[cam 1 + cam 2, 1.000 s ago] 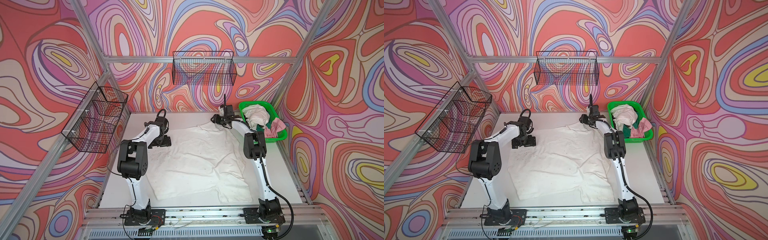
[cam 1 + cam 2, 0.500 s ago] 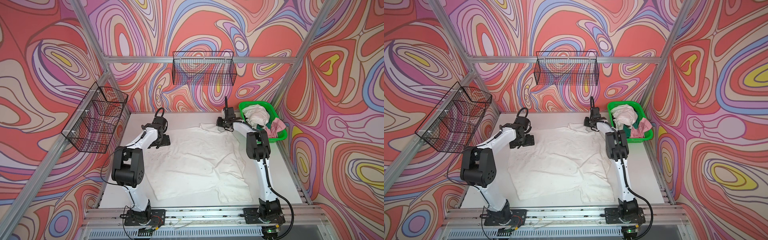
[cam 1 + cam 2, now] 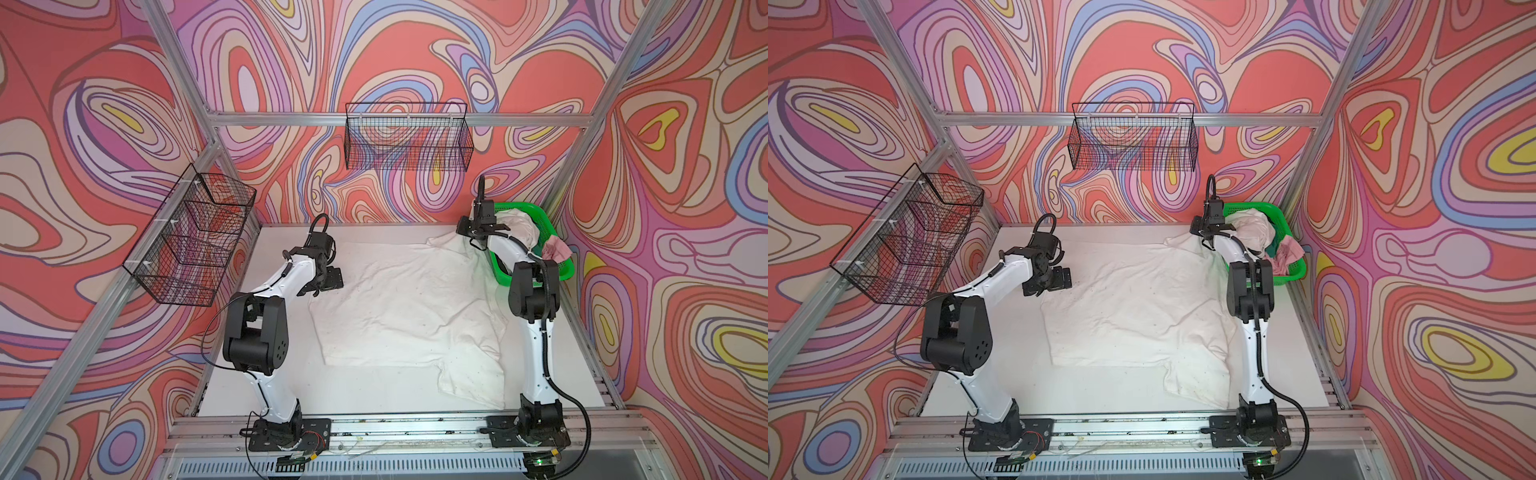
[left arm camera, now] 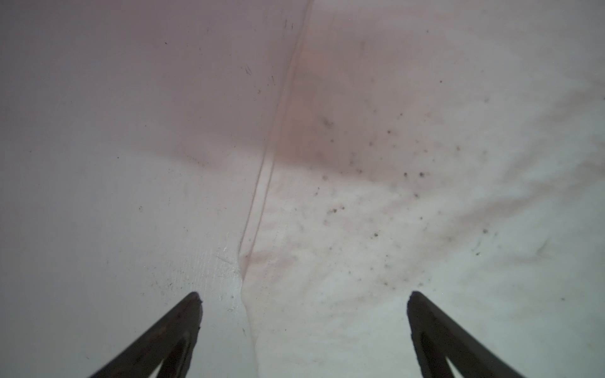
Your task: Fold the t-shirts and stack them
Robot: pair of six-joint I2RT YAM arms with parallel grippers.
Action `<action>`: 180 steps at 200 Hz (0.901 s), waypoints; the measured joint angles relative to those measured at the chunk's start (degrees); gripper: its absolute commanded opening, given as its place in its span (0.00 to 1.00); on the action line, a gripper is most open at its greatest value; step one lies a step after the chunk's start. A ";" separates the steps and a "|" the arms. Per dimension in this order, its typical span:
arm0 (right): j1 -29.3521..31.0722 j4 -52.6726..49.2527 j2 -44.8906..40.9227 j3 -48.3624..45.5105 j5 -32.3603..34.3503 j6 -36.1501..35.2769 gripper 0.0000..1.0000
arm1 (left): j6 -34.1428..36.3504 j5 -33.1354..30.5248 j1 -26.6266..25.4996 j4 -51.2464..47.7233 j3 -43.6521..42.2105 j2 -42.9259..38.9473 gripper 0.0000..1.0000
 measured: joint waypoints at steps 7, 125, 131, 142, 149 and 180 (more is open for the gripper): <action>0.17 0.17 -0.26 -0.33 -0.13 0.00 0.00 | -0.04 0.02 0.00 0.00 -0.02 0.00 1.00; 9.62 14.19 -21.38 -41.35 1.18 -0.20 0.00 | -0.68 -0.37 0.00 -0.33 0.00 1.14 1.00; 10.49 14.69 -22.01 -43.04 1.29 -0.13 0.00 | -0.70 -0.50 0.00 -0.35 0.00 1.14 1.00; 12.35 15.74 -23.04 -46.40 1.25 0.00 0.00 | -0.70 -0.61 0.00 -0.57 0.00 1.14 1.00; 13.33 16.26 -23.45 -48.28 1.20 0.09 0.00 | -0.70 -0.70 0.00 -0.72 0.00 1.14 1.00; 14.19 16.90 -26.21 -54.53 0.02 2.32 0.38 | -0.70 -1.14 0.00 -1.18 0.02 1.14 1.00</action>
